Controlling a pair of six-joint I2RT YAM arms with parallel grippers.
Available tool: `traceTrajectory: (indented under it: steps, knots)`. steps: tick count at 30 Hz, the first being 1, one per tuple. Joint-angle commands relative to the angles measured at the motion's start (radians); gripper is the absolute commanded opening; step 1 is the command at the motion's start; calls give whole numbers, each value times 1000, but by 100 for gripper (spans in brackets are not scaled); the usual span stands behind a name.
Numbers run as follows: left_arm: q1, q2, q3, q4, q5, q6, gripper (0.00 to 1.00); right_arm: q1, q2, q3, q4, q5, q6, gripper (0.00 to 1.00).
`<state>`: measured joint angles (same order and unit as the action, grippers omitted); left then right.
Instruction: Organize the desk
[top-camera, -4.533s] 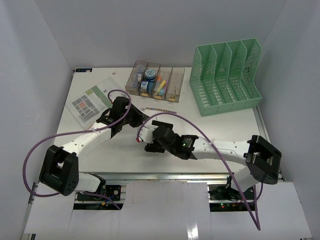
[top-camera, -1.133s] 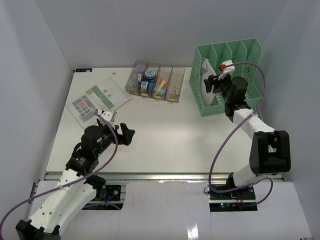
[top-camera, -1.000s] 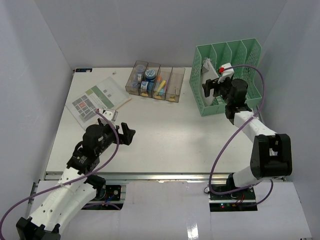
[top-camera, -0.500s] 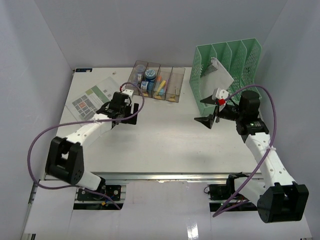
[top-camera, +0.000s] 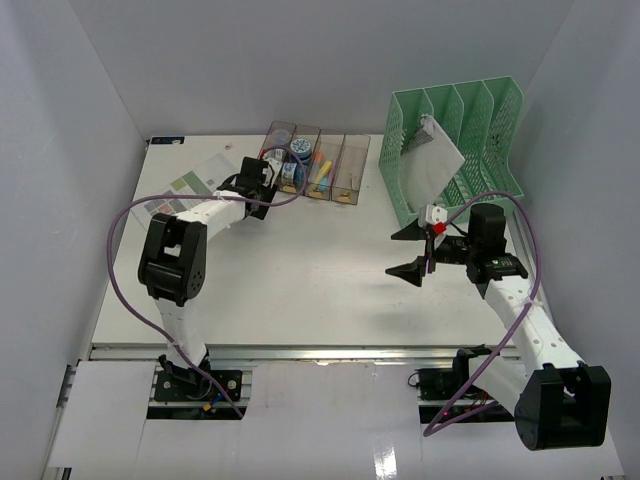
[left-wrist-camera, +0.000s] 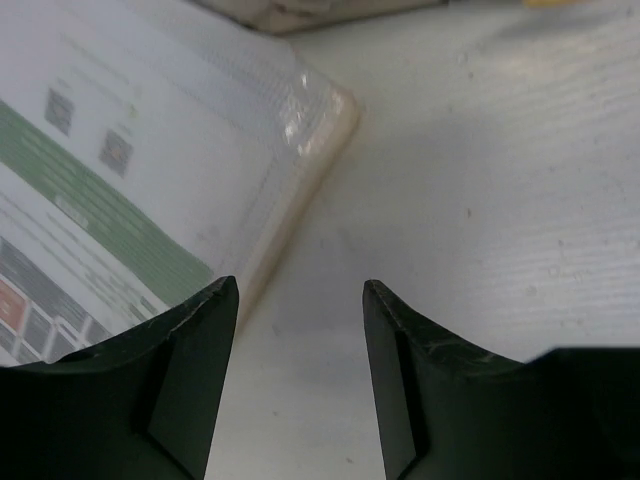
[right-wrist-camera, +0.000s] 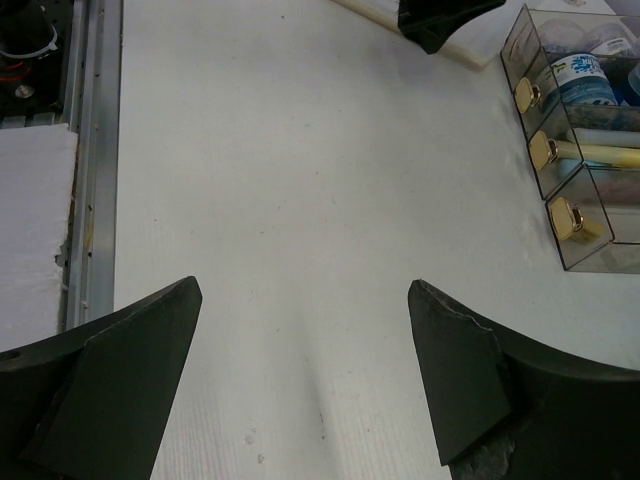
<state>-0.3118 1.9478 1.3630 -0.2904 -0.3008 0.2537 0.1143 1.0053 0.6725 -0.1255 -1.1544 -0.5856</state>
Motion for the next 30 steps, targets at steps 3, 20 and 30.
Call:
traceTrajectory:
  steps: [3, 20, 30]
  knots:
    - [16, 118, 147, 56, 2, 86, 61, 1, -2, 4, 6, -29, -31, 90]
    - [38, 194, 152, 79, -12, 94, 28, -1, 7, 10, 1, -3, -37, 90]
    - [50, 59, 36, 85, 37, 21, 3, -1, 1, 6, -23, 12, -57, 90]
